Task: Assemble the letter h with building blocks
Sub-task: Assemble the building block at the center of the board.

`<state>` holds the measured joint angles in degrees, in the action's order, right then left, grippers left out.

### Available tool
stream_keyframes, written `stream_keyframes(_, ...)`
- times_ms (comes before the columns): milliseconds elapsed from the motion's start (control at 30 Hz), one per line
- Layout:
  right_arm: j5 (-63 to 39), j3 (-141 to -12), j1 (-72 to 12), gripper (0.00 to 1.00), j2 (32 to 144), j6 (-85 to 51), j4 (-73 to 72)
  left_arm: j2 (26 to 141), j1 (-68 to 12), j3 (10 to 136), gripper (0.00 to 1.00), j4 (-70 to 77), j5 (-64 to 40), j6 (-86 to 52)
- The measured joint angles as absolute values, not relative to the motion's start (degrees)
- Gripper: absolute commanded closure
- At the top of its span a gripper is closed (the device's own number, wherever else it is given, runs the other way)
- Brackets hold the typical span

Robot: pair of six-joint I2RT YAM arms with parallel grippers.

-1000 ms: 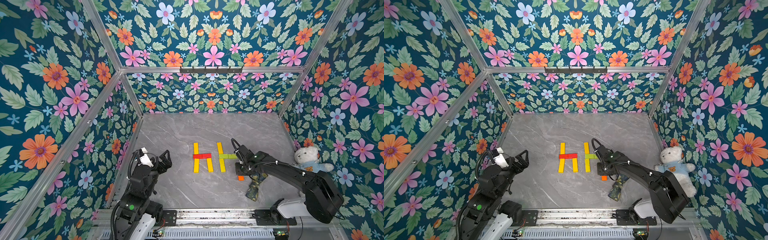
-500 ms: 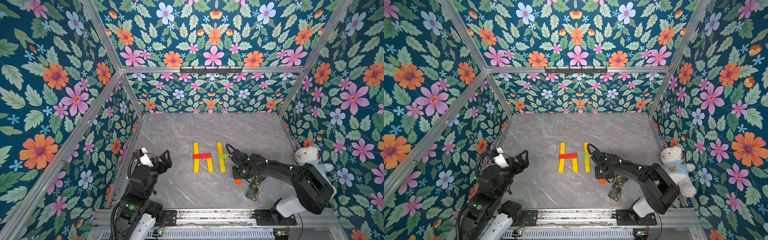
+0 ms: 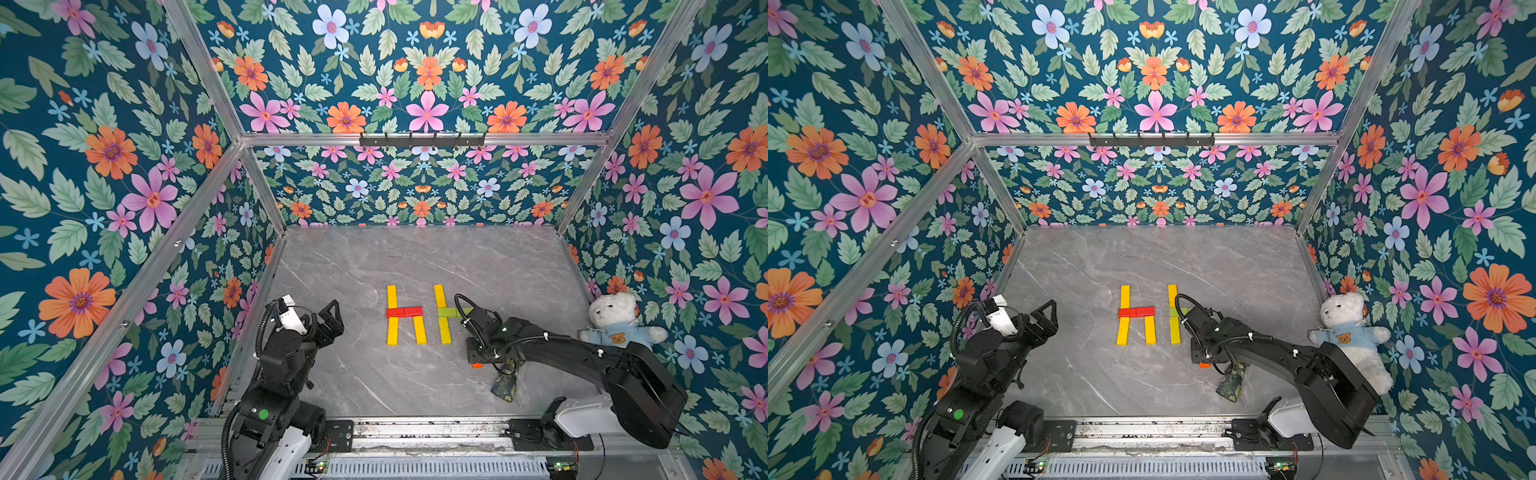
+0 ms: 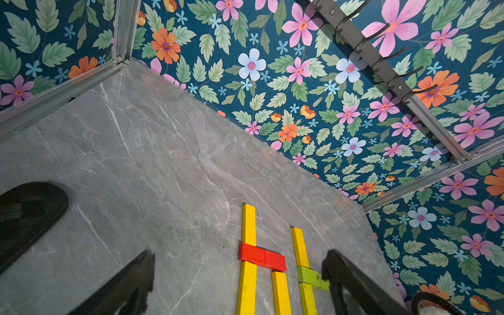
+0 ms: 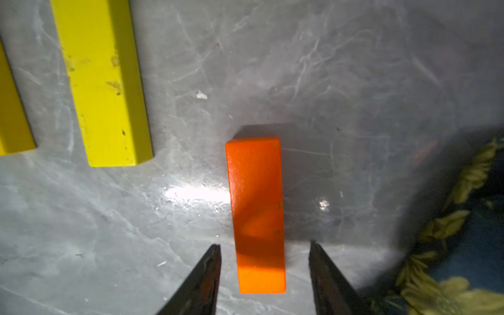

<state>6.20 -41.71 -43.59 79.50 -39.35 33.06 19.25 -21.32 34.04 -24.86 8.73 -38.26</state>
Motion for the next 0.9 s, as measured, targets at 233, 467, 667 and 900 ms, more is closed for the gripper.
stream_keyframes(233,6.6,-41.5,-45.0,0.52,82.1,-41.2,32.7,19.2,-21.3,34.0,0.00,-24.9,8.7,-38.3)
stream_keyframes(467,6.8,-41.1,-45.3,0.61,83.9,-41.8,31.5,19.1,-21.2,34.0,0.00,-24.9,8.8,-38.3)
stream_keyframes(667,7.9,-40.6,-45.3,0.74,83.7,-42.4,30.4,19.1,-21.1,34.0,0.00,-24.9,8.8,-38.3)
stream_keyframes(900,5.7,-40.5,-40.2,0.75,81.5,-38.8,28.0,18.9,-21.1,34.0,0.00,-24.9,8.8,-38.3)
